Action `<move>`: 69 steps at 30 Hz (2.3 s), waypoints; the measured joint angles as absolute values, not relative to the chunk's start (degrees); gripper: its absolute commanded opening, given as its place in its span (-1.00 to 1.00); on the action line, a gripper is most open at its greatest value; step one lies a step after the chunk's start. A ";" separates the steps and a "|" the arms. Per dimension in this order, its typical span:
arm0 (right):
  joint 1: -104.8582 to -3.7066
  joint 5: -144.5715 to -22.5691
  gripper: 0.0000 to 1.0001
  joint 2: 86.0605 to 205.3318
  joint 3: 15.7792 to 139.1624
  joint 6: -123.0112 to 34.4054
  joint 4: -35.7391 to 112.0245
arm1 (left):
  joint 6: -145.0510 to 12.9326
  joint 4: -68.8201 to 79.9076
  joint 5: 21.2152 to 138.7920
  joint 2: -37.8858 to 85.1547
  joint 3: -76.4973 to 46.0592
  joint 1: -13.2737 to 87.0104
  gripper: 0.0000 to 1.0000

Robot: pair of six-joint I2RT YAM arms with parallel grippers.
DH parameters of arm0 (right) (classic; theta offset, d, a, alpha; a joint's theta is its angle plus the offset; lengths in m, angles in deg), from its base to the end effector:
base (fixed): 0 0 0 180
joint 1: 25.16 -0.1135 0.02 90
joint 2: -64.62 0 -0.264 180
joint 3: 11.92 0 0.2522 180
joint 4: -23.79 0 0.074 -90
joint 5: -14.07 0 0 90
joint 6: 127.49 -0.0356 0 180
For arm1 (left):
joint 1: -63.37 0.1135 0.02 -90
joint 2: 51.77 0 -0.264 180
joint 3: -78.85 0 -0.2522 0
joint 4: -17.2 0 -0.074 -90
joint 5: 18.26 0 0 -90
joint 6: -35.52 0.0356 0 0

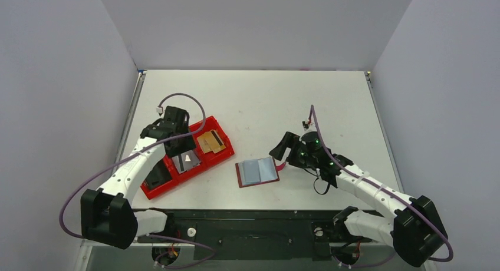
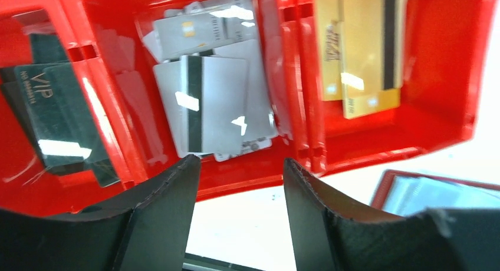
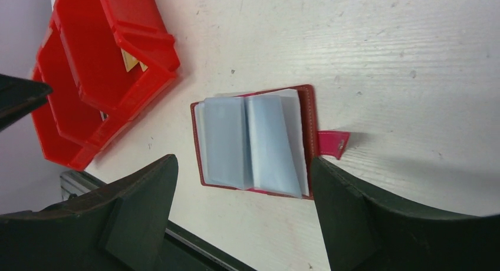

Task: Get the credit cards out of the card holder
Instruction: Place the credit card in the storage box, then remove the credit card from the card holder.

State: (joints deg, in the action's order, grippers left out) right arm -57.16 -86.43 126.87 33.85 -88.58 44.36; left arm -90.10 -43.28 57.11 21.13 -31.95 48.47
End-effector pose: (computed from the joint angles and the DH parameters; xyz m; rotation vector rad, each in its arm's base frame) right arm 0.1881 0.1252 0.2099 0.2888 2.3775 0.9548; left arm 0.2355 -0.0534 0.2519 -0.5486 2.5709 0.0480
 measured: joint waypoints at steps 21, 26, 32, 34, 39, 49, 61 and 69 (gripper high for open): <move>-80.18 -66.69 0.42 152.86 55.27 -84.38 56.44 | -90.49 -32.15 76.80 14.27 -35.03 43.53 0.26; -81.93 -65.82 0.34 158.55 58.22 -84.40 57.34 | -90.77 -30.95 78.70 13.94 -36.19 42.51 0.29; -82.65 -64.55 0.22 162.87 59.66 -84.64 58.02 | -90.90 -29.99 80.02 14.16 -36.56 41.28 0.32; -82.65 -64.20 0.19 163.31 59.66 -84.84 58.34 | -90.99 -29.73 80.21 14.55 -36.63 41.24 0.33; -83.00 -63.63 0.00 163.49 59.64 -85.37 58.19 | -91.36 -29.25 80.56 15.76 -36.95 40.74 0.34; -83.00 -63.09 -0.61 163.49 59.00 -86.46 56.51 | -91.78 -28.20 80.63 17.70 -37.43 39.05 0.35; -80.60 -65.41 -1.00 160.03 52.23 -88.23 49.06 | -93.05 -25.71 81.00 21.57 -37.81 34.46 0.25; -75.11 -74.56 -1.00 155.70 41.85 -91.05 36.16 | -95.52 -21.12 82.55 27.84 -38.18 29.87 -0.24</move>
State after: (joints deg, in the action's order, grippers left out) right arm -75.11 -74.56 155.70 41.85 -91.05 36.16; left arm -95.52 -21.12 82.55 27.84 -38.18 29.87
